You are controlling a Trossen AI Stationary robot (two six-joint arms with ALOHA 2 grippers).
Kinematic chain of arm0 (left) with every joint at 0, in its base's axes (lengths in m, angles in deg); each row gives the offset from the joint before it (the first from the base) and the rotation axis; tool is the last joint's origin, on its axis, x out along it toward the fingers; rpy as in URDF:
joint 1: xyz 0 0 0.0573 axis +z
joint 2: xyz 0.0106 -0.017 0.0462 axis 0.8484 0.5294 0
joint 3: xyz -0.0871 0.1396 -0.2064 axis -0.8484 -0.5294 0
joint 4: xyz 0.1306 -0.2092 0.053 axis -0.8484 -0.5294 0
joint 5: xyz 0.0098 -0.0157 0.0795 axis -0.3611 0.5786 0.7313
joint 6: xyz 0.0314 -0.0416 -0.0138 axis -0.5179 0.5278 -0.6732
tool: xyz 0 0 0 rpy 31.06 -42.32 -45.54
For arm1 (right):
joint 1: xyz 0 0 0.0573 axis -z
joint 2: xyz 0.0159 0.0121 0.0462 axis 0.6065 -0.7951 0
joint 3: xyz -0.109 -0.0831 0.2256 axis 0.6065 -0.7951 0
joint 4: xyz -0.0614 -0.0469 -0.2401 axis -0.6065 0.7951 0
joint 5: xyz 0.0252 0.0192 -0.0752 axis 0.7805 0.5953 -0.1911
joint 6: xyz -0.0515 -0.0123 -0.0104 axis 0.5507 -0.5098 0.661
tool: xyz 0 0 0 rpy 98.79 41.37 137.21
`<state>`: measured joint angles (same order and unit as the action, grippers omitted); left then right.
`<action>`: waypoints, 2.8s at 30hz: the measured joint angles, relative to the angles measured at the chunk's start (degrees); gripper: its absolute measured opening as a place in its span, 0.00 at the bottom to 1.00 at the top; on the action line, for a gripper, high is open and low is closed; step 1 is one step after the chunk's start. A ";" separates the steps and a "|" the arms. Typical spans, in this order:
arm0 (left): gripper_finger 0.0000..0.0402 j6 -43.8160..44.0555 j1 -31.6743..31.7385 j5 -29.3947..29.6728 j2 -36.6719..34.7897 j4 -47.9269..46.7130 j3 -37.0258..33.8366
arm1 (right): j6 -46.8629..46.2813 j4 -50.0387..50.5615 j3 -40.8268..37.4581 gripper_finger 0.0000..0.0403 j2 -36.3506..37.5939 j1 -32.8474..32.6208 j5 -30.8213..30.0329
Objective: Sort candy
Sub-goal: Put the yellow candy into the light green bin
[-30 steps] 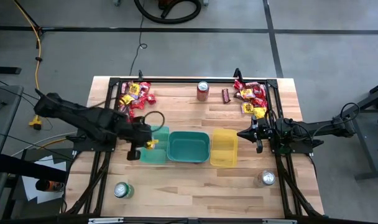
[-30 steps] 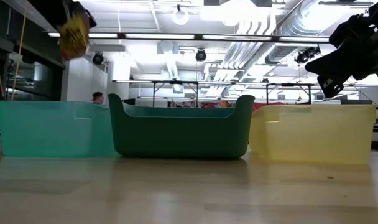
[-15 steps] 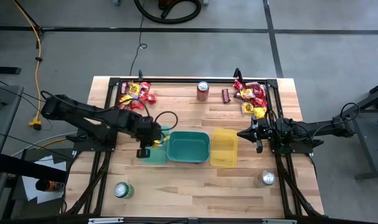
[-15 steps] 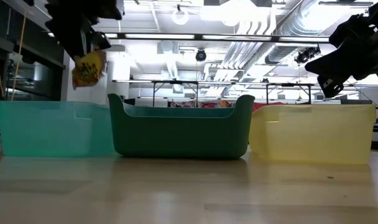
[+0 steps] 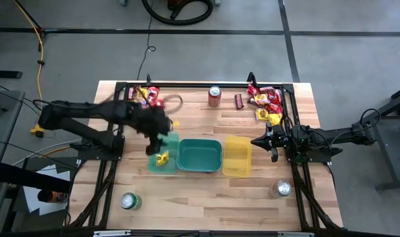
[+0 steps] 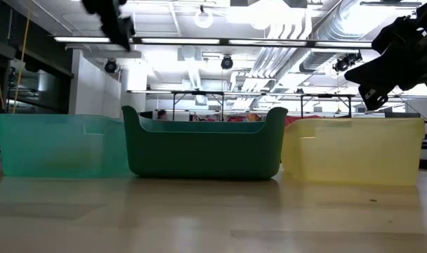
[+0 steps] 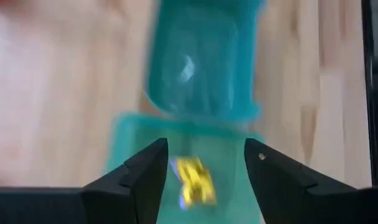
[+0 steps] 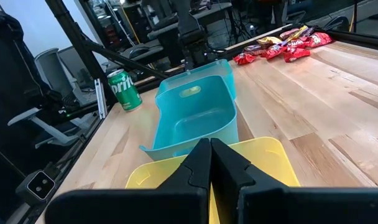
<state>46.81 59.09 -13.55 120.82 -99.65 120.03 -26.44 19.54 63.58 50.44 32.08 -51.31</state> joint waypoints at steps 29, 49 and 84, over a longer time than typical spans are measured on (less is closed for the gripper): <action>0.50 5.96 11.37 3.55 -16.50 31.86 -8.31 | -33.74 31.84 38.72 0.01 -32.46 17.85 -21.97; 0.50 7.67 11.24 3.47 -18.14 28.21 -8.31 | -24.13 43.36 41.60 0.53 -69.80 45.66 -12.67; 0.50 1.08 11.24 7.26 -14.81 38.11 -8.22 | -10.32 29.55 48.60 0.01 -48.38 35.92 8.02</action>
<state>47.90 70.33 -6.30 106.01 -61.54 111.81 -36.75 49.09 112.18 2.05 68.00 -43.29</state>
